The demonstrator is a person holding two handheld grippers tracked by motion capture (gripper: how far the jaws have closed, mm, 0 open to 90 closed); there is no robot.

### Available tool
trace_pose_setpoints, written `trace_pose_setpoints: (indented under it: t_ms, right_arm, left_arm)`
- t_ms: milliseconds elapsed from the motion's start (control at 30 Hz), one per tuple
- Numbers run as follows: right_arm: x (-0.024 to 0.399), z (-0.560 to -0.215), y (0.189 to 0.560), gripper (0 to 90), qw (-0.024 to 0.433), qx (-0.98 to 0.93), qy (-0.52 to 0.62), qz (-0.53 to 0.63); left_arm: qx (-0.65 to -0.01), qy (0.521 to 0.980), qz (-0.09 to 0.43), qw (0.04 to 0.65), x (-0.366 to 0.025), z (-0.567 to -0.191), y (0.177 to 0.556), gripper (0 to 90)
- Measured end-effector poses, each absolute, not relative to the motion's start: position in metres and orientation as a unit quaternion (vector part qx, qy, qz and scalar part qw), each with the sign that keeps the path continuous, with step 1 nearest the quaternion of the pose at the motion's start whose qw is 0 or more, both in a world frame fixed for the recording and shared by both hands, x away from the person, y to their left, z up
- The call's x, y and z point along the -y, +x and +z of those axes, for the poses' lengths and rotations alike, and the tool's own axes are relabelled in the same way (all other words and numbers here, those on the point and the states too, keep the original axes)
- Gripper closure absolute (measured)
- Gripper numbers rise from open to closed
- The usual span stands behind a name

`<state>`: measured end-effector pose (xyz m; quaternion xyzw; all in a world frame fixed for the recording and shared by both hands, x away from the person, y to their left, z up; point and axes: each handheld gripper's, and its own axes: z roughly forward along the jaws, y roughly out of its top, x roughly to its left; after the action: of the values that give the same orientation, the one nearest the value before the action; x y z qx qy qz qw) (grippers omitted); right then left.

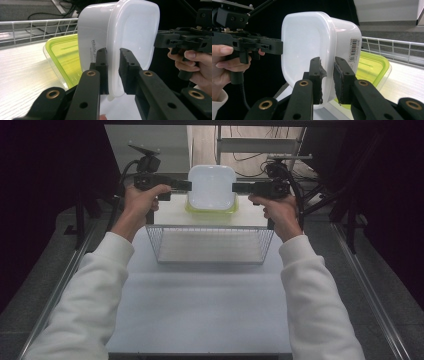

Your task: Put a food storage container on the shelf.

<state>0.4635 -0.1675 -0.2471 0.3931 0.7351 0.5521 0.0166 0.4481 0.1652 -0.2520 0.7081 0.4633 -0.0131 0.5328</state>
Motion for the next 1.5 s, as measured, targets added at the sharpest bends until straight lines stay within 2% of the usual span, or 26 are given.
trace_pose_setpoints:
  t_ms: [333,600,1000,1267,1500]
  right_arm:
    - [0.169,-0.25,0.476,76.8,-0.012,-0.733,0.419,0.536]
    - [0.17,-0.251,0.488,74.4,-0.029,-0.726,0.433,0.534]
    - [0.169,-0.258,0.514,70.4,-0.082,-0.691,0.484,0.531]
    - [0.17,-0.269,0.529,68.9,-0.117,-0.655,0.517,0.538]
    - [0.17,-0.269,0.529,67.5,-0.117,-0.655,0.517,0.539]
  left_arm:
    - [-0.478,0.701,-0.038,0.527,-0.165,-0.257,0.46,78.2]
    - [-0.494,0.681,-0.088,0.533,-0.172,-0.261,0.475,78.7]
    - [-0.527,0.63,-0.146,0.551,-0.178,-0.273,0.503,76.8]
    - [-0.542,0.613,-0.158,0.553,-0.18,-0.281,0.514,73.6]
    - [-0.539,0.617,-0.147,0.553,-0.178,-0.28,0.513,72.4]
